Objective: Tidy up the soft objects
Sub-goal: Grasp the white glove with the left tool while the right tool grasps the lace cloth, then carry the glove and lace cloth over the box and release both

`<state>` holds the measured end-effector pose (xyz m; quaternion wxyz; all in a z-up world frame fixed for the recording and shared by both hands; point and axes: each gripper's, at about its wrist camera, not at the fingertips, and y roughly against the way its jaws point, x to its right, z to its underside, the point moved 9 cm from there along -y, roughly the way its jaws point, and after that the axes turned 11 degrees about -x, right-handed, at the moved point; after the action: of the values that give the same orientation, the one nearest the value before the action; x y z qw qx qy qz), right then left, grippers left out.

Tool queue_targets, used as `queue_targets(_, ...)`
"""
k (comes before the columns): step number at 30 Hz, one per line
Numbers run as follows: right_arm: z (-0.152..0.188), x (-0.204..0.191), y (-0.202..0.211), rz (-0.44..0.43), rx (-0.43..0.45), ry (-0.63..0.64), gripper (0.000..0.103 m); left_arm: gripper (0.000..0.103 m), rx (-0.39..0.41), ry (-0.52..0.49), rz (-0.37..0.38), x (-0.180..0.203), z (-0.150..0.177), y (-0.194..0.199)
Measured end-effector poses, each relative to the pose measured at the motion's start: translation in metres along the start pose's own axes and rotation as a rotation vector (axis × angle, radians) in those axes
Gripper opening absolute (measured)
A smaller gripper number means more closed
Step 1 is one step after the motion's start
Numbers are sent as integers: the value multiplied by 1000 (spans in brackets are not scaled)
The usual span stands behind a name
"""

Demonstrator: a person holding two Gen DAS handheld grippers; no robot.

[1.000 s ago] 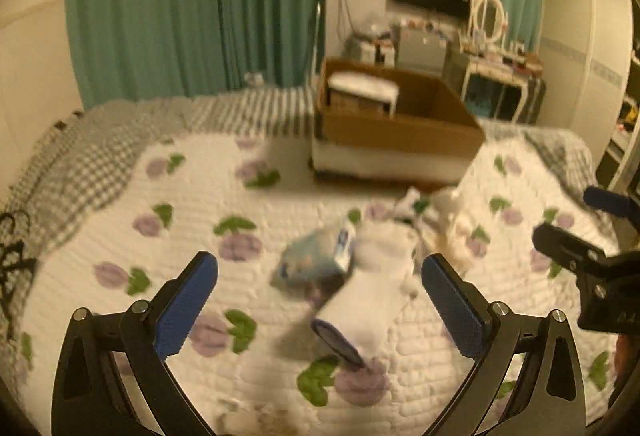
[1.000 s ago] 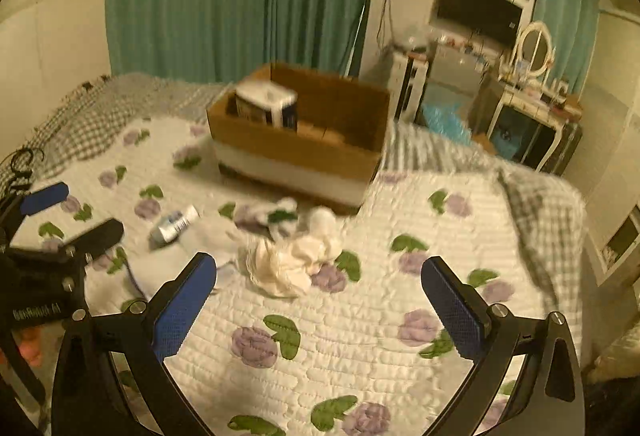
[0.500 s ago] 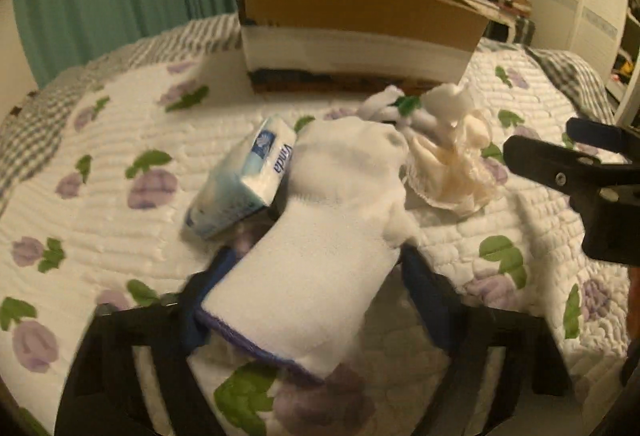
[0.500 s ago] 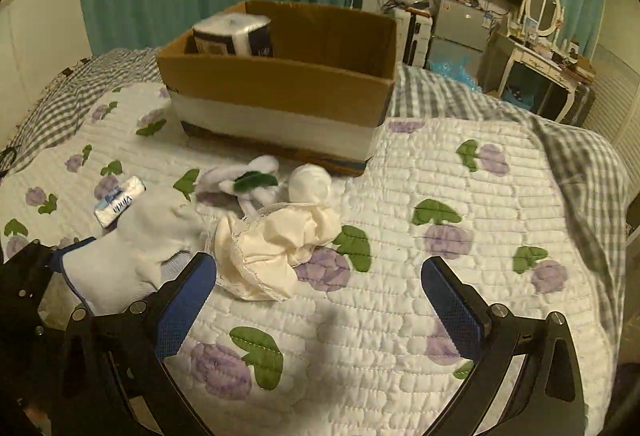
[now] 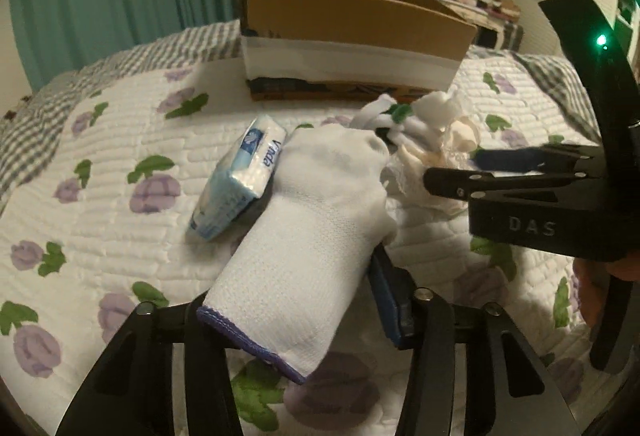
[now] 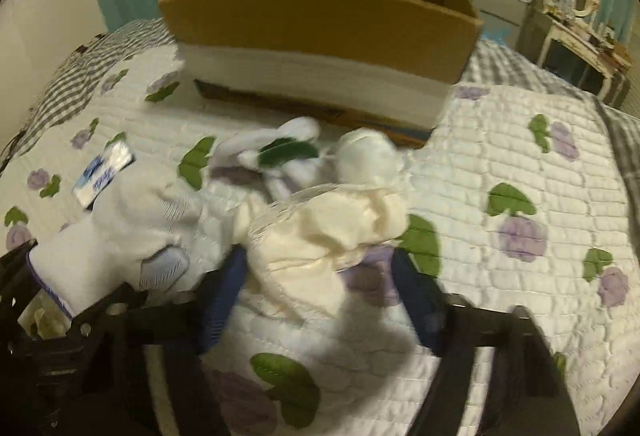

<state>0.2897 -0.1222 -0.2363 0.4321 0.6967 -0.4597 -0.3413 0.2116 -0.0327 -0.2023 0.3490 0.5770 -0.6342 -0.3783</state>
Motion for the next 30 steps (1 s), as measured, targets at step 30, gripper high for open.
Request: queue_targets(30,10,-25,185,50,255,102,19,43,204,-75,-7,27,-16,121)
